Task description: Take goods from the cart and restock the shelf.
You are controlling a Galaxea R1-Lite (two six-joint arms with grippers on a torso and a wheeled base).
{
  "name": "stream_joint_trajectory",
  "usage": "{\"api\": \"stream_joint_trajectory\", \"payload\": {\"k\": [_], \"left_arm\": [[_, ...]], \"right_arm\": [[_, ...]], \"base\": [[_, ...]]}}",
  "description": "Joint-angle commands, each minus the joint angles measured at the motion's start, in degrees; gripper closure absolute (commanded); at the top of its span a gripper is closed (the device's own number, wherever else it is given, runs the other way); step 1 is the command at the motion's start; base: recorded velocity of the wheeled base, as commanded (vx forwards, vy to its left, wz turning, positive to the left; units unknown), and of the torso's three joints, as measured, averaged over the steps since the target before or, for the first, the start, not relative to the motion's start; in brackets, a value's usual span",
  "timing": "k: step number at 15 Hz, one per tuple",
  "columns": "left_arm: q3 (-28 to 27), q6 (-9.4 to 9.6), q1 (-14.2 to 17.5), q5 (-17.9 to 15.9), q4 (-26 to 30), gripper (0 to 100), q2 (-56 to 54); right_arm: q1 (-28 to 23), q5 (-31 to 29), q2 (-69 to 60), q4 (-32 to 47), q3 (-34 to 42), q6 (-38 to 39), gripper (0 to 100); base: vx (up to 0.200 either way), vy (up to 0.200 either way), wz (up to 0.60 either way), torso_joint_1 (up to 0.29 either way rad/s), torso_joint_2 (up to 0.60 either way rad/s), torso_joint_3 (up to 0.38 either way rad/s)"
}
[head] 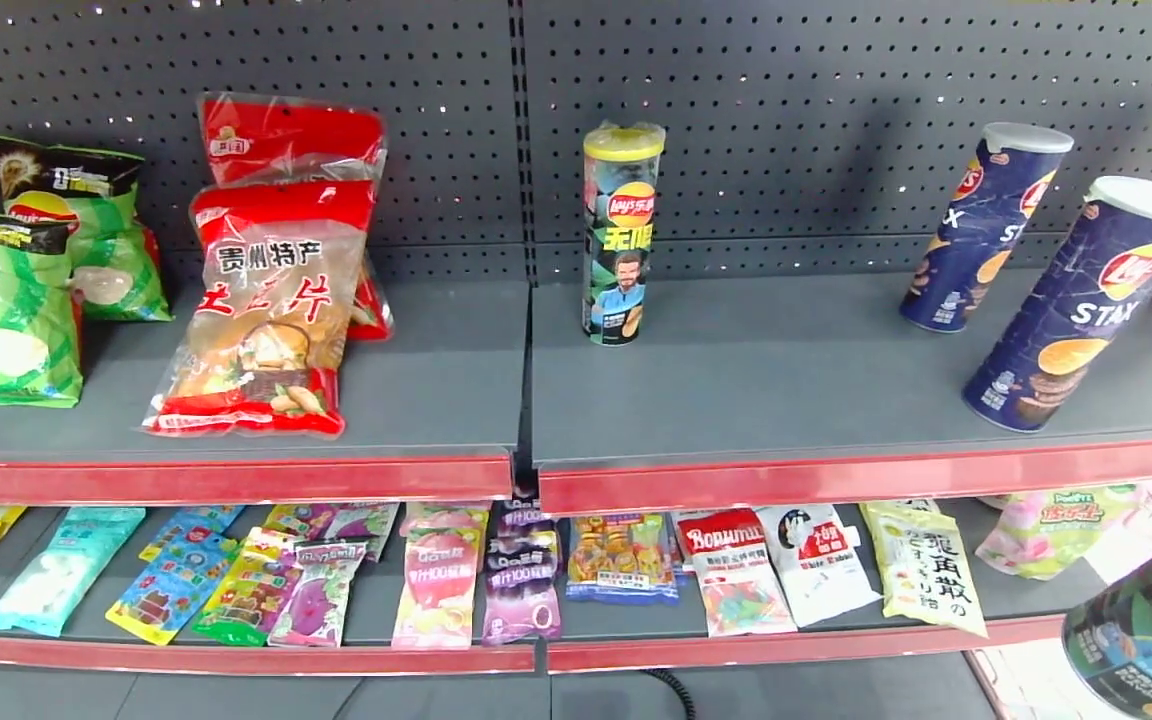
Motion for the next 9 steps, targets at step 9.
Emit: {"api": "stream_joint_trajectory", "payload": {"k": [9], "left_arm": [[0.0, 0.06, -0.1, -0.1, 0.0, 0, -0.3]], "right_arm": [[3.9, 1.0, 0.7, -0.1, -1.2, 0.1, 100]], "base": [[0.133, 0.000, 0.00, 0.001, 0.00, 0.003]]}}
